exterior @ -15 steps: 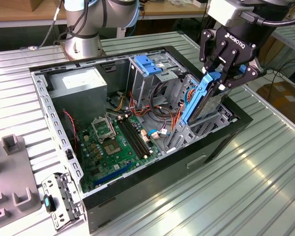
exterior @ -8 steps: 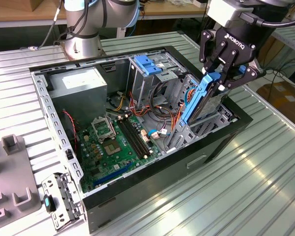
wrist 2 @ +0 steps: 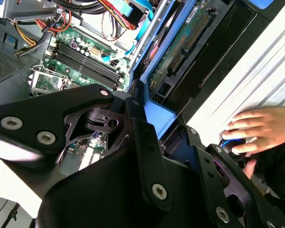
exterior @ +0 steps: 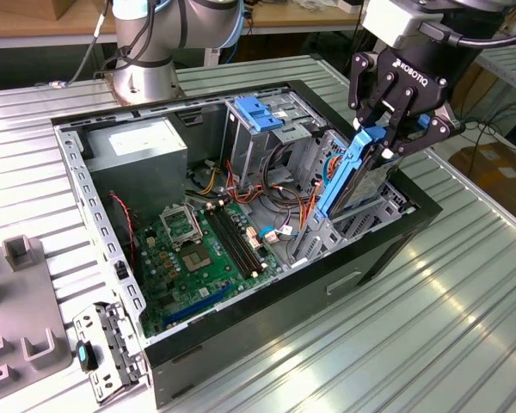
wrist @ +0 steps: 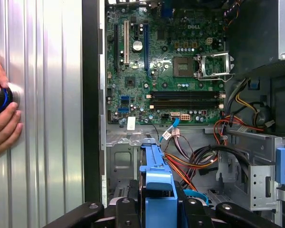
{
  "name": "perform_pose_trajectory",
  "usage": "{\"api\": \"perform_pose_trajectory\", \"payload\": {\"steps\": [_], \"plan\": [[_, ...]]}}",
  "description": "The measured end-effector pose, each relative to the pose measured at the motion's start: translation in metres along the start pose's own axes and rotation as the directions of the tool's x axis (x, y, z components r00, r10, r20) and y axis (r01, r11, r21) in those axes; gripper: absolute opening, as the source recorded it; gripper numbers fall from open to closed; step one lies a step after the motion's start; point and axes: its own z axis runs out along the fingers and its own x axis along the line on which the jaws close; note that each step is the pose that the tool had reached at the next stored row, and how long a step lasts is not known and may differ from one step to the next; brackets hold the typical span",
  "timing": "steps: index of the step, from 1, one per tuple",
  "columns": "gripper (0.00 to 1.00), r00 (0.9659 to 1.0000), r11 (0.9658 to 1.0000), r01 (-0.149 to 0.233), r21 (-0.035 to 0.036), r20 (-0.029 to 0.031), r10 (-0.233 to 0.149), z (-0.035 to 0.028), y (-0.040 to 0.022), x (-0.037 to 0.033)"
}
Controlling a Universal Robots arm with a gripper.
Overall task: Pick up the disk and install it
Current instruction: 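Insert the disk into the insertion slot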
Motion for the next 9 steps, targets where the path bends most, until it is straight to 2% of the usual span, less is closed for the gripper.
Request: {"api": "perform_pose_trajectory", "payload": {"steps": [4, 9], "plan": [[0.37, 1.0, 1.0, 0.0, 0.0004, 0.0001, 0.0, 0.0009, 0.0, 0.0], [0.37, 1.0, 1.0, 0.0, 0.0005, 0.0001, 0.0, 0.0096, 0.0, 0.0001]]}}
